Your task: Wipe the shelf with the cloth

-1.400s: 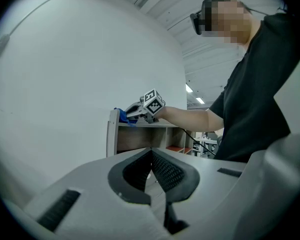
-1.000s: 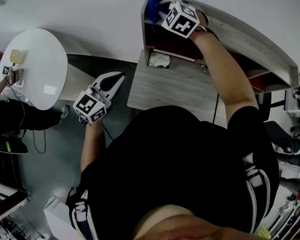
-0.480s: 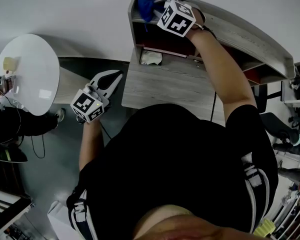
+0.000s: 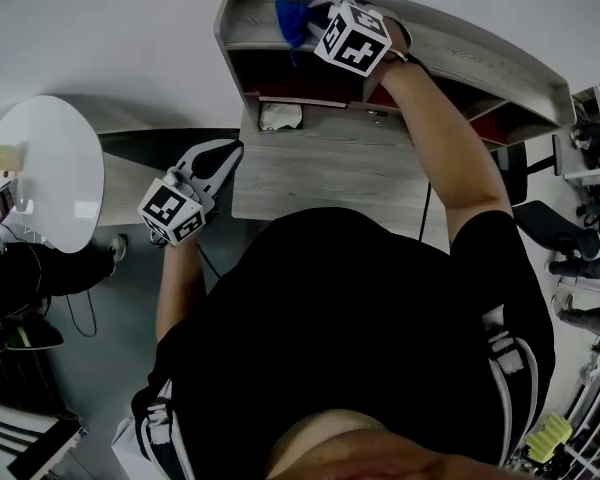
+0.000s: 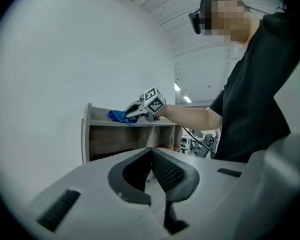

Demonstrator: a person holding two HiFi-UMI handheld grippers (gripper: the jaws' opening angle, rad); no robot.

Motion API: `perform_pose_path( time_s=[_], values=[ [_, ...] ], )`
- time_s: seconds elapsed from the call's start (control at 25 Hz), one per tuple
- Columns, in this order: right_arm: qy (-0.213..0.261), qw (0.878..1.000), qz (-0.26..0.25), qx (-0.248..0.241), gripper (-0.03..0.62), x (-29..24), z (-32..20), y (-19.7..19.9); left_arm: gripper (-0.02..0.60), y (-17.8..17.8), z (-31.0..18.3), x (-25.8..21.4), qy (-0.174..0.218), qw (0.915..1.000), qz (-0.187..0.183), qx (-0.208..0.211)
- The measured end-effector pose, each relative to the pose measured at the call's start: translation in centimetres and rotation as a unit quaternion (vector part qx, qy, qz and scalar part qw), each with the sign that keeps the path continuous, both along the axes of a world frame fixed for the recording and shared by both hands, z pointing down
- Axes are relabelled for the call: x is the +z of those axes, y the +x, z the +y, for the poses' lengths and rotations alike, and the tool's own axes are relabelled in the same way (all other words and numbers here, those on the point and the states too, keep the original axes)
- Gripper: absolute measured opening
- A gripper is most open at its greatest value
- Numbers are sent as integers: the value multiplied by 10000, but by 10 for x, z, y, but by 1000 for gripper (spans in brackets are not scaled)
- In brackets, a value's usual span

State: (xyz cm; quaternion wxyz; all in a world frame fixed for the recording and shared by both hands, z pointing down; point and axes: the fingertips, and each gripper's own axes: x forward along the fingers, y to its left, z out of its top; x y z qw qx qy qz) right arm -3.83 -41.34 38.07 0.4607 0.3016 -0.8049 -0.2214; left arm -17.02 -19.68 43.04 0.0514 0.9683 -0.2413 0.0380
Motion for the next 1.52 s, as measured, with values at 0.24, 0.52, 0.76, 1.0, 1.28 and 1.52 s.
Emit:
perform_pose_path(
  time_s=[0.24,0.52,0.76,1.0,1.28,1.52],
  values=[
    [11,9995,-19,308,54,-1,7,47,17,37,-1,4,-37,9993,-25,374],
    [19,9981,-10,617,54,-1,18,97,17,76,-3,2,-15,9973,-33,739],
    [7,9963,27,863,54,-2,27,138,17,109,0,-1,0,9950,-45,997],
    [39,9937,-66,1117,54,-4,35,181,17,137,6,-2,2,9930,-52,1177],
    [65,9898,-77,1423,54,-4,44,229,17,170,11,-1,-3,9907,-19,1359],
    [85,9856,-83,1689,54,-5,57,276,17,199,16,1,12,9878,-58,1559]
  ],
)
